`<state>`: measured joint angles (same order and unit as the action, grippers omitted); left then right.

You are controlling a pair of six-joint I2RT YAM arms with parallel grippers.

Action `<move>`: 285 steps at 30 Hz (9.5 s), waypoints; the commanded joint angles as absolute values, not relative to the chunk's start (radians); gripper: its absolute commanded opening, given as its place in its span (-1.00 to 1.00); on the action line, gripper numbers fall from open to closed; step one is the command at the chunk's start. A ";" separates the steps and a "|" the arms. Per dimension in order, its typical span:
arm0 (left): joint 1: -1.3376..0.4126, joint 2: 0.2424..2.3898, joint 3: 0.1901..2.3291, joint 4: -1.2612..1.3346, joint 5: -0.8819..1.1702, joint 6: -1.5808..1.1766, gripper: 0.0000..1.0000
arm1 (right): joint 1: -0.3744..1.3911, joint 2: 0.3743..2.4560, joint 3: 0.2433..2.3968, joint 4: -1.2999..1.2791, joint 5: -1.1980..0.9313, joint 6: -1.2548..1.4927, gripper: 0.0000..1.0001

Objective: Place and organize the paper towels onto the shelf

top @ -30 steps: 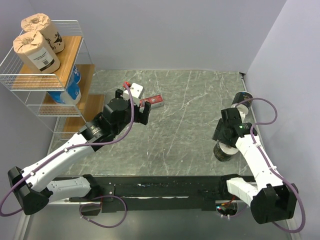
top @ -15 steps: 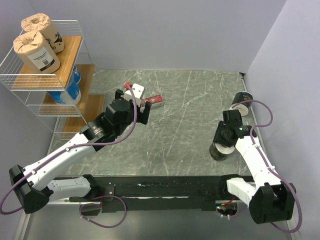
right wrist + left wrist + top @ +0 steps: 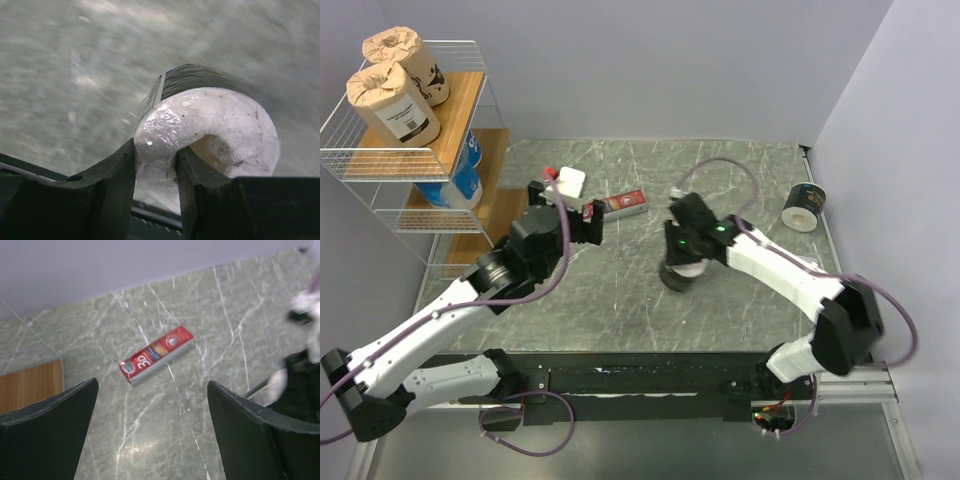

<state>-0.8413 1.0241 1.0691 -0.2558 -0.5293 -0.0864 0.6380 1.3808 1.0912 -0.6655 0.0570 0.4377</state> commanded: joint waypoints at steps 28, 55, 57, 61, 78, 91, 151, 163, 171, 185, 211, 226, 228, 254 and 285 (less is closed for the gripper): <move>-0.903 1.310 1.359 -0.488 -0.407 -0.155 0.94 | 0.456 1.005 0.895 -0.471 0.090 0.462 0.57; -1.008 1.699 1.400 -0.388 -0.158 -0.296 0.80 | 0.206 0.646 0.687 -0.511 0.126 0.408 0.59; -1.008 1.716 1.414 -0.397 -0.163 -0.295 0.78 | 0.201 0.629 0.686 -0.512 0.133 0.407 0.59; -1.009 1.738 1.424 -0.407 -0.175 -0.299 0.74 | 0.190 0.606 0.683 -0.515 0.143 0.405 0.59; -1.009 1.784 1.382 -0.419 -0.227 -0.322 0.61 | 0.176 0.600 0.678 -0.514 0.113 0.402 0.61; -1.009 1.789 1.379 -0.442 -0.317 -0.311 -0.04 | 0.175 0.561 0.675 -0.520 0.127 0.402 0.62; -0.285 2.039 1.647 -0.331 -0.867 0.150 -0.18 | 0.175 0.477 0.758 -0.538 -0.095 0.433 0.64; -0.258 2.066 1.690 -0.351 -0.906 0.157 0.29 | 0.175 0.482 0.778 -0.558 -0.089 0.419 0.64; -0.307 1.994 1.674 -0.359 -0.815 0.129 0.24 | 0.175 0.479 0.769 -0.552 -0.101 0.420 0.64; -0.338 2.062 1.602 -0.368 -0.813 0.153 -0.33 | 0.175 0.469 0.770 -0.548 -0.138 0.397 0.66; -0.308 2.074 1.724 -0.500 -0.694 0.010 -0.23 | 0.175 0.515 0.739 -0.448 -0.150 0.403 0.65; -0.546 1.591 1.717 -0.482 -0.186 -0.116 0.35 | 0.175 0.828 0.890 -0.287 0.179 0.123 0.67; -0.557 1.528 1.659 -0.477 -0.102 -0.141 0.46 | 0.175 0.900 0.902 -0.252 0.314 0.010 0.71; -0.707 1.040 1.134 -0.238 -0.173 -0.190 0.93 | -0.113 1.615 0.888 0.328 0.396 -0.929 0.67; -0.698 1.065 1.146 -0.242 -0.121 -0.192 0.93 | -0.170 1.914 1.078 0.598 0.465 -1.143 0.44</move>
